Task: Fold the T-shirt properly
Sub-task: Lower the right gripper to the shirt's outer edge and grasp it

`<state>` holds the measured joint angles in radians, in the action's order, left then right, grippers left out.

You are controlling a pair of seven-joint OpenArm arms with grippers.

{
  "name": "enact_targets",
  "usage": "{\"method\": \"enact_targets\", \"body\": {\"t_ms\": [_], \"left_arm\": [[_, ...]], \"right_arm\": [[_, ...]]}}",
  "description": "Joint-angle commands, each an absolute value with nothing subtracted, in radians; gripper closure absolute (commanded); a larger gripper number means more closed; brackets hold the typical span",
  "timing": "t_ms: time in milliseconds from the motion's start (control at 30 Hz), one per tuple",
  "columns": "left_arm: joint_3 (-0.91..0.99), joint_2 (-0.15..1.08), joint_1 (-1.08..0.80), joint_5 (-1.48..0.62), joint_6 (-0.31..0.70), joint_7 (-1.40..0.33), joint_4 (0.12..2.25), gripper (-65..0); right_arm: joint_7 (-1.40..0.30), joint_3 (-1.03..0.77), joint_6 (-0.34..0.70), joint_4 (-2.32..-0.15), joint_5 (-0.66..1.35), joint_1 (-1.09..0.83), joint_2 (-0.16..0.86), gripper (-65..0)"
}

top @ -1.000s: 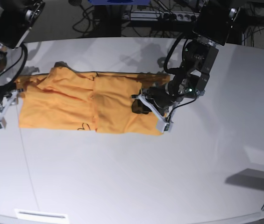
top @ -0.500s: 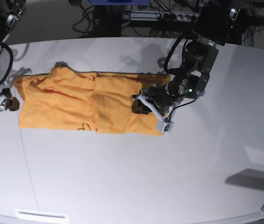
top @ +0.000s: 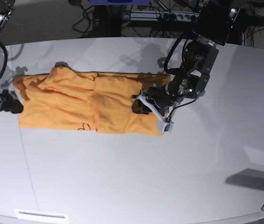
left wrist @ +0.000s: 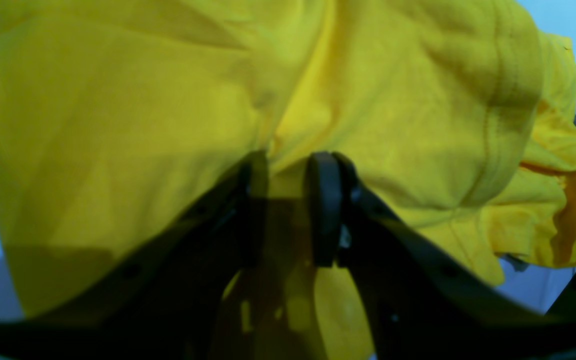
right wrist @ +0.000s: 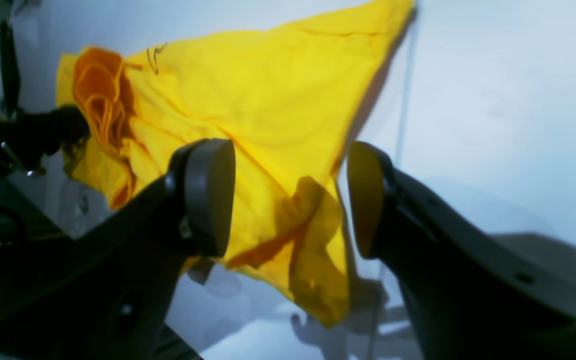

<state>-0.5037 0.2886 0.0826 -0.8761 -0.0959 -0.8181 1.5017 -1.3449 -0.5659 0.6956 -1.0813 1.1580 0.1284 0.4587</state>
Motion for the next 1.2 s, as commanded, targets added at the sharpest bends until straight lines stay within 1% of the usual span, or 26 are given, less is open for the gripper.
{"method": "enact_targets", "body": {"t_ms": [0, 167, 367, 533, 633, 733, 1067, 1167], "left_arm": [[-0.503, 0.317, 0.064, -0.762, -0.189, -0.921, 1.471, -17.5], [-0.503, 0.318, 0.064, -0.762, -0.189, -0.921, 1.471, -17.5], [-0.503, 0.318, 0.065, -0.762, -0.189, -0.921, 1.472, -17.5], [-0.503, 0.318, 0.065, -0.762, -0.189, -0.921, 1.478, -17.5], [-0.503, 0.318, 0.065, -0.762, -0.189, -0.921, 1.478, -17.5], [-0.503, 0.318, 0.065, -0.762, -0.189, -0.921, 1.478, -17.5], [-0.501, 0.318, 0.065, -0.762, -0.189, -0.921, 1.478, -17.5], [-0.501, 0.318, 0.067, -0.762, -0.189, -0.921, 1.478, -17.5]], "right_arm": [[-1.333, -0.570, 0.698, -1.081, 1.184, 0.142, 0.479, -34.5], [-1.330, -0.562, 0.698, -1.038, 1.181, 0.142, 0.481, -34.5], [-1.328, -0.562, 0.698, -0.993, 1.181, 0.142, 0.515, -34.5], [-1.331, -0.556, 0.698, -0.964, 1.181, 0.142, 0.509, -34.5], [-1.328, -0.496, 0.698, -0.931, 1.181, 0.143, 0.509, -34.5], [-1.326, -0.473, 0.698, -0.909, 1.182, 0.147, 0.507, -34.5], [-1.333, -0.470, 0.698, -0.909, 1.182, 0.147, 0.486, -34.5], [-1.333, -0.426, 0.698, -0.909, 1.185, 0.148, 0.486, -34.5]]}}
